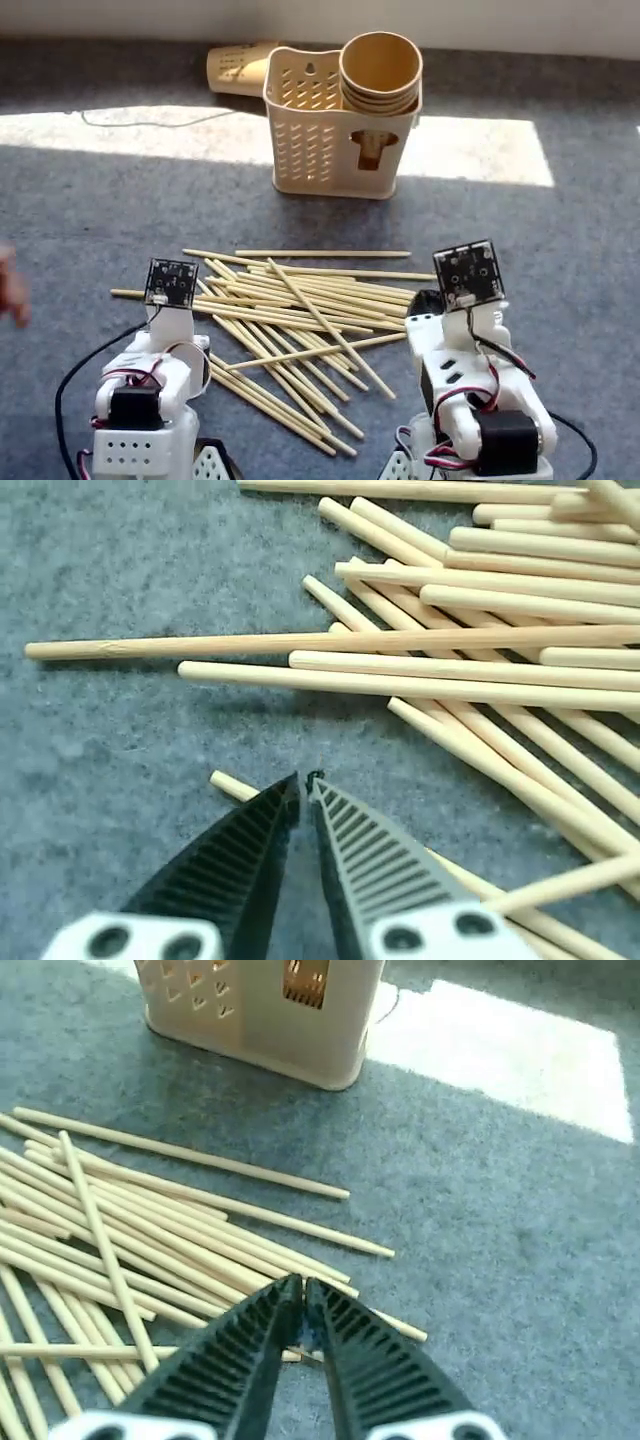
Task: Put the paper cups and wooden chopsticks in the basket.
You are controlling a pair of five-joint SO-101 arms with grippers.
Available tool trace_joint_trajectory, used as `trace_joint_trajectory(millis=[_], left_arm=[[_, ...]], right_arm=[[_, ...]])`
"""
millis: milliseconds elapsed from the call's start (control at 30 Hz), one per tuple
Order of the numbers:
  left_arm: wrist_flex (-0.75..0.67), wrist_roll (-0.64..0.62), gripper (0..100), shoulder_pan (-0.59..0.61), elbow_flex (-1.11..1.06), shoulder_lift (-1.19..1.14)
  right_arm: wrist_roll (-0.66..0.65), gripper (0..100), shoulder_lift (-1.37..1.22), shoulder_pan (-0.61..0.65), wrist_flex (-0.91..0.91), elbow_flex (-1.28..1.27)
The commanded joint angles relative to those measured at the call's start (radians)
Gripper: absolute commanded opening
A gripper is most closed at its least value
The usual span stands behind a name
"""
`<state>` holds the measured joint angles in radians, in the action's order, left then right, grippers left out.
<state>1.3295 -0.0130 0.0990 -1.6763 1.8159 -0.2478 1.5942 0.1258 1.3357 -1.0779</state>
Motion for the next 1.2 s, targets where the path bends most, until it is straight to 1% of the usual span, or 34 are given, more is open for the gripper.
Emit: trace_joint_trajectory(millis=[0, 100, 300, 367, 467, 1167], left_arm=[[0.023, 0.002, 4, -0.015, -0.019, -0.001], [0.023, 0.002, 4, -0.015, -0.019, -0.001], [0.023, 0.002, 4, -0.015, -0.019, -0.001], [0.023, 0.002, 4, -0.015, -0.019, -0.001], [0.023, 0.002, 4, -0.015, -0.019, -0.001], [0.023, 0.002, 4, -0.015, -0.019, -0.001]], right_arm=[[0.002, 1.9, 0.041, -0.058, -0.077, -0.048], [0.000, 1.9, 0.067, -0.085, -0.157, -0.102], [0.000, 1.9, 0.168, -0.176, -0.163, -0.271], [0.000, 1.9, 0.211, -0.188, -0.163, -0.305], [0.000, 1.9, 0.245, -0.186, -0.163, -0.329], [0.008, 0.4, 0.228, -0.189, -0.162, -0.331]])
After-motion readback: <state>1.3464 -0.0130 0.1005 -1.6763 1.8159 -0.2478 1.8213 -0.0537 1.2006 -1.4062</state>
